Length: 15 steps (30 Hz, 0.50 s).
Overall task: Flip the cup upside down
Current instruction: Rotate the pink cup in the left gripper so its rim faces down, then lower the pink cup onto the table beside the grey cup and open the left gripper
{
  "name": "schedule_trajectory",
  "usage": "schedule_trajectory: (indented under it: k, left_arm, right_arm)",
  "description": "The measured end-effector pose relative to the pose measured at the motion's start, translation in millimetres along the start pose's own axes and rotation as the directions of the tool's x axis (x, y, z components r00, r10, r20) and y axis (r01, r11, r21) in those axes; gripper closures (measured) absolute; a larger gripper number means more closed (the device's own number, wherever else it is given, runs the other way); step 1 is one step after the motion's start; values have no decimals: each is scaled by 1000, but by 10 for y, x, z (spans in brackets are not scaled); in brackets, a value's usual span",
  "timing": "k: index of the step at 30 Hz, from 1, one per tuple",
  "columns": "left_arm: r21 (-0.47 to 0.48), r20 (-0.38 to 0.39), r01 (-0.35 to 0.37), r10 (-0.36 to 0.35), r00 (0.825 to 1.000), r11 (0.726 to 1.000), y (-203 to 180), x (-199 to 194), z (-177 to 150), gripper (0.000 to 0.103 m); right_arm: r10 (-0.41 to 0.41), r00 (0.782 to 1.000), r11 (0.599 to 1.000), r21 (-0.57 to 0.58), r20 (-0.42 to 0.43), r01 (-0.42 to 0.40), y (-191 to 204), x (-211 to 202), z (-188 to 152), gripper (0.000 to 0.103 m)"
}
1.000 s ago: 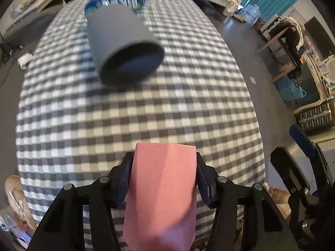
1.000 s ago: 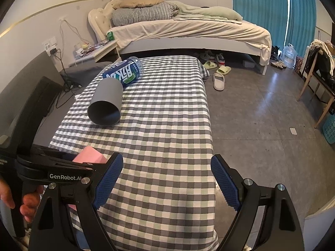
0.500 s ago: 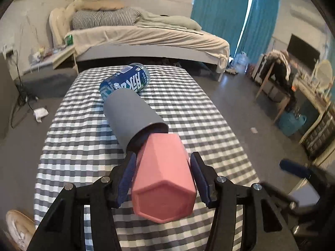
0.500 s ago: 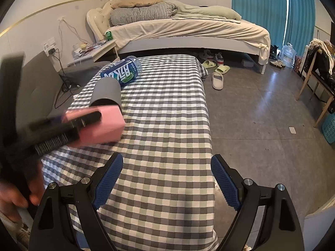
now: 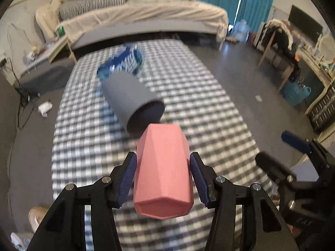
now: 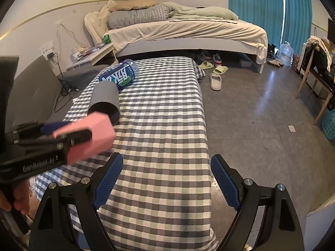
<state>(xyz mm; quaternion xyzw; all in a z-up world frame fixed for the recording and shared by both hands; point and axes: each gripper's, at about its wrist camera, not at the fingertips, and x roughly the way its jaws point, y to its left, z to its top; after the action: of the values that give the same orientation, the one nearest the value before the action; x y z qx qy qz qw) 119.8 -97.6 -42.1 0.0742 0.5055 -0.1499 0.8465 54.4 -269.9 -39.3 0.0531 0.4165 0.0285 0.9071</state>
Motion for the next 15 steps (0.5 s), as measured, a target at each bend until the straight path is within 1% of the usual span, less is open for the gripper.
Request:
schedule_trajectory:
  k: [4, 7, 10, 13, 15]
  left_arm:
    - [-16, -55, 17, -18, 998, 1000, 23, 76, -31, 50]
    - [-24, -83, 36, -38, 996, 999, 30, 172, 34, 50]
    - [-54, -123, 50, -56, 991, 997, 45, 282, 115, 51]
    - [-57, -115, 58, -65, 991, 997, 19, 259, 132, 51]
    - [-55, -93, 74, -78, 993, 996, -7, 243, 106, 50]
  right_arm:
    - [0, 1000, 1000, -5, -5, 0, 9, 12, 1, 17]
    - [1, 1000, 1000, -7, -7, -1, 18, 16, 0, 17]
    - [1, 1000, 1000, -9, -9, -1, 15, 24, -4, 17]
    - [-2, 1000, 1000, -7, -12, 2, -8, 29, -2, 17]
    - [-3, 1000, 1000, 1, -11, 3, -44, 27, 2, 17]
